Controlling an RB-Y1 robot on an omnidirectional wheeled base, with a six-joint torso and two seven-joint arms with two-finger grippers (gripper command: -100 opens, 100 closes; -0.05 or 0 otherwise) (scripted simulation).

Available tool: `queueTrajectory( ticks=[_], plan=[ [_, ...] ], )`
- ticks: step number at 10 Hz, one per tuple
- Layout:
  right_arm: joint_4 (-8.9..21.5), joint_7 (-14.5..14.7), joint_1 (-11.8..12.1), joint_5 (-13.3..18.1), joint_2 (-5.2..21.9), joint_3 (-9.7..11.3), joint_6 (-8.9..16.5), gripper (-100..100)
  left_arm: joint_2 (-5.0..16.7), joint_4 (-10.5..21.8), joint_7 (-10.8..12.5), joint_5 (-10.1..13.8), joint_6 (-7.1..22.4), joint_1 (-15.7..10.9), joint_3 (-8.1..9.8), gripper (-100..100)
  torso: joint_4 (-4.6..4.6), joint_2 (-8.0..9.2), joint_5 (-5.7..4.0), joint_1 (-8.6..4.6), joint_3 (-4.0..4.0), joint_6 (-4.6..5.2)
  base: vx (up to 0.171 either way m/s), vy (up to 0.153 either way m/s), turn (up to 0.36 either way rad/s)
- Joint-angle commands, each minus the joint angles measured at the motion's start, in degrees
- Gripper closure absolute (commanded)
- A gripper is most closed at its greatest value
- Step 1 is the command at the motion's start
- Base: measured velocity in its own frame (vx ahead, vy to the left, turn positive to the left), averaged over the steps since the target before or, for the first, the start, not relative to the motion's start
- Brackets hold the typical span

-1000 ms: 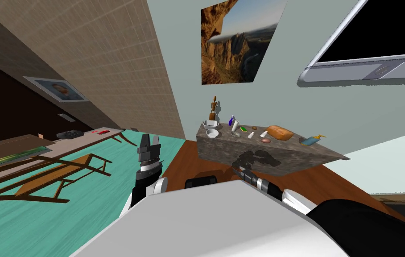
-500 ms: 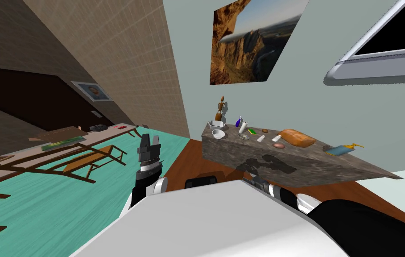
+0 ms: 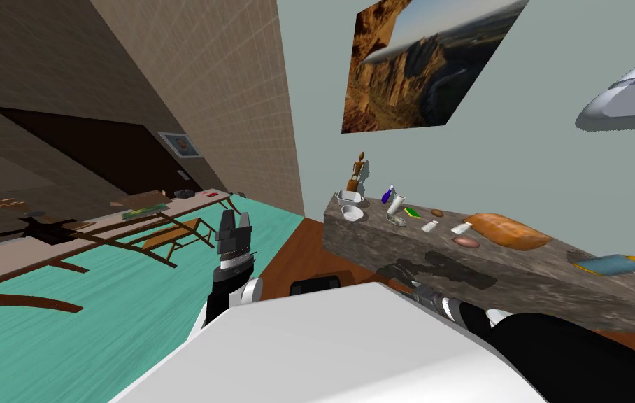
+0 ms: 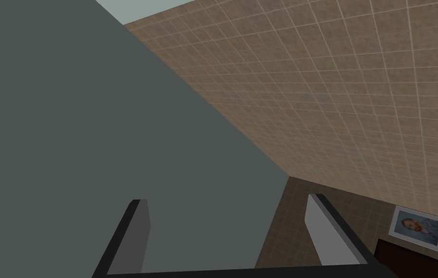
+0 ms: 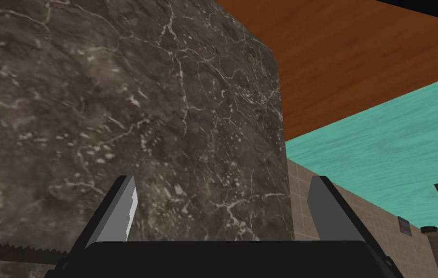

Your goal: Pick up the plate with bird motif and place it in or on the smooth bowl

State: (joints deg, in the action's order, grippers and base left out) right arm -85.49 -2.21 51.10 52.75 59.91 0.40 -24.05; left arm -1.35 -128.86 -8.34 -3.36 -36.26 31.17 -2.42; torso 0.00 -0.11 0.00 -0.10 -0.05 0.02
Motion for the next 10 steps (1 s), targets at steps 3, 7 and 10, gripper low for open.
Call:
queueTrajectory(
  ticks=[3,7,10],
  plan=[
    [3.7,-0.2,1.9,2.8,5.3,-0.5,2.0,-100,0.0,0.0,0.0,0.0,0.0,0.0,0.0,0,0.0,0.01,0.0,0.01,0.0,-0.01,0.051,0.024,0.21],
    [9.4,0.2,2.3,4.5,8.6,-0.9,3.0,-100,0.0,0.0,0.0,0.0,0.0,0.0,0.0,0,-0.04,-0.19,-0.02,-0.05,-0.11,-0.03,0.077,0.003,0.18],
    [13.8,0.5,2.6,6.0,11.5,-1.2,4.0,-100,0.0,0.0,0.0,0.0,0.0,0.0,0.01,0,-0.02,-0.06,-0.03,-0.09,-0.04,0.06,0.063,-0.012,0.131]
  ],
)
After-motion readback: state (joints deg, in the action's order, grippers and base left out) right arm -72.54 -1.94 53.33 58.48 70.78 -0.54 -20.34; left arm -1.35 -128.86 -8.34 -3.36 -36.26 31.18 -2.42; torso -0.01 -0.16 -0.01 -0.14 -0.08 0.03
